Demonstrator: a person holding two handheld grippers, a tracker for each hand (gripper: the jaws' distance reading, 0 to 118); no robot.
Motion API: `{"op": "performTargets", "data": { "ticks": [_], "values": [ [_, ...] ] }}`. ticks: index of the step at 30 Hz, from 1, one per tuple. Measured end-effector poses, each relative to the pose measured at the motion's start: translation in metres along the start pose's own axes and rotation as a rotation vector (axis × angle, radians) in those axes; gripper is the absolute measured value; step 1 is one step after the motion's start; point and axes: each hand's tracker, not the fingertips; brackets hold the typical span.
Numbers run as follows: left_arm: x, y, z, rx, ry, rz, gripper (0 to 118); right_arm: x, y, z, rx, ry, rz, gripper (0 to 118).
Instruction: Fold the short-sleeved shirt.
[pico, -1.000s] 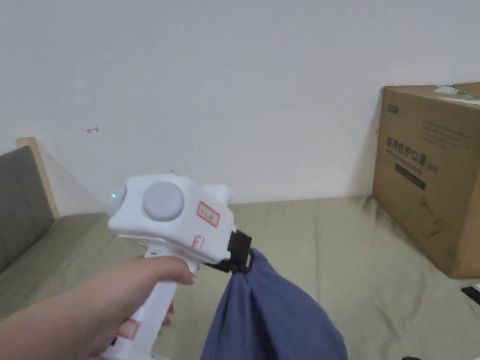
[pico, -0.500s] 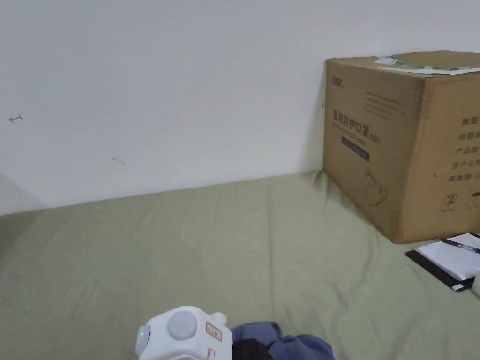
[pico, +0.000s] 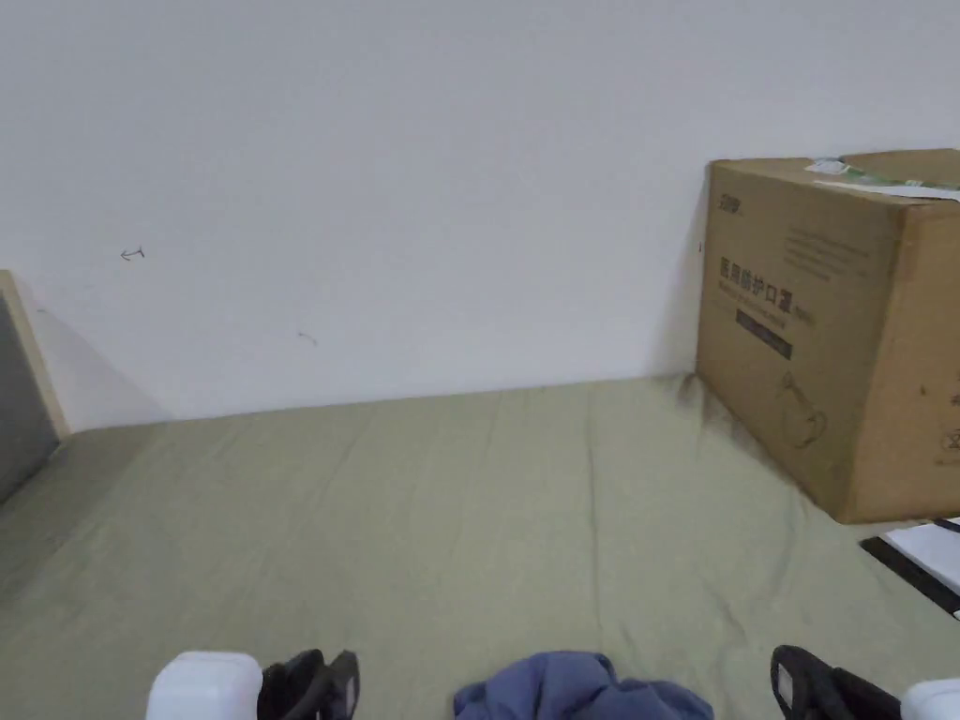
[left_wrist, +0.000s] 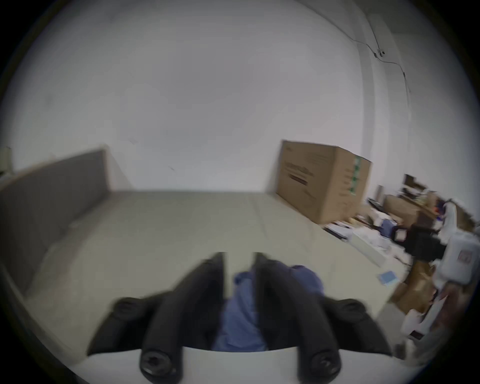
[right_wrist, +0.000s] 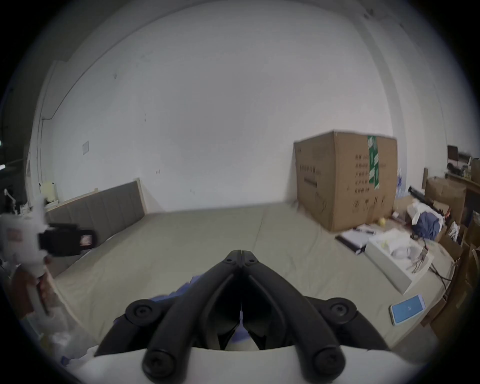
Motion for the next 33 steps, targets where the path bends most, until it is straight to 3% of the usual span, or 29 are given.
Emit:
{"op": "performTargets", "data": {
  "ticks": [1, 4, 7, 19, 21, 23, 26, 28, 29, 31, 32, 33],
  "values": [
    [0.001, -0.008, 0.012, 0.024, 0.066, -0.006, 9, -0.004, -0.003, 0.002, 0.031, -0.017, 0.010, 0],
    [-0.007, -0.033, 0.038, 0.128, 0.076, 0.003, 0, -0.012, -0.006, 0.009, 0.096, -0.063, 0.018, 0],
    [-0.006, -0.046, 0.058, 0.227, 0.237, -0.010, 0, -0.018, -0.008, 0.016, 0.123, -0.095, 0.043, 0],
    [-0.029, -0.032, 0.052, 0.176, 0.214, 0.062, 0, -0.019, -0.005, 0.015, 0.084, -0.097, 0.052, 0],
    [-0.041, -0.018, 0.031, 0.079, 0.193, 0.050, 0, -0.019, -0.004, 0.013, 0.072, -0.089, 0.055, 0],
    [-0.061, -0.004, -0.009, -0.217, 0.136, 0.081, 0, -0.020, -0.001, 0.010, 0.044, -0.079, 0.060, 0],
    [-0.093, -0.023, -0.081, -0.727, 0.071, 0.236, 0, -0.021, -0.001, 0.007, 0.009, -0.042, 0.048, 0],
    [-0.106, -0.056, -0.112, -0.801, -0.003, 0.220, 0, -0.022, -0.005, 0.004, -0.007, -0.027, 0.052, 0],
    [-0.107, -0.070, -0.123, -0.845, 0.091, 0.181, 0, -0.022, -0.007, 0.003, -0.015, -0.028, 0.058, 0],
    [-0.114, -0.100, -0.139, -0.937, 0.114, 0.191, 0, -0.022, -0.012, 0.001, -0.035, -0.032, 0.074, 0],
    [-0.117, -0.111, -0.144, -0.957, 0.119, 0.215, 7, -0.021, -0.014, 0.000, -0.046, -0.032, 0.079, 0],
    [-0.119, -0.121, -0.147, -0.957, 0.110, 0.245, 30, -0.019, -0.017, -0.002, -0.060, -0.031, 0.080, 0]
  ]
}}
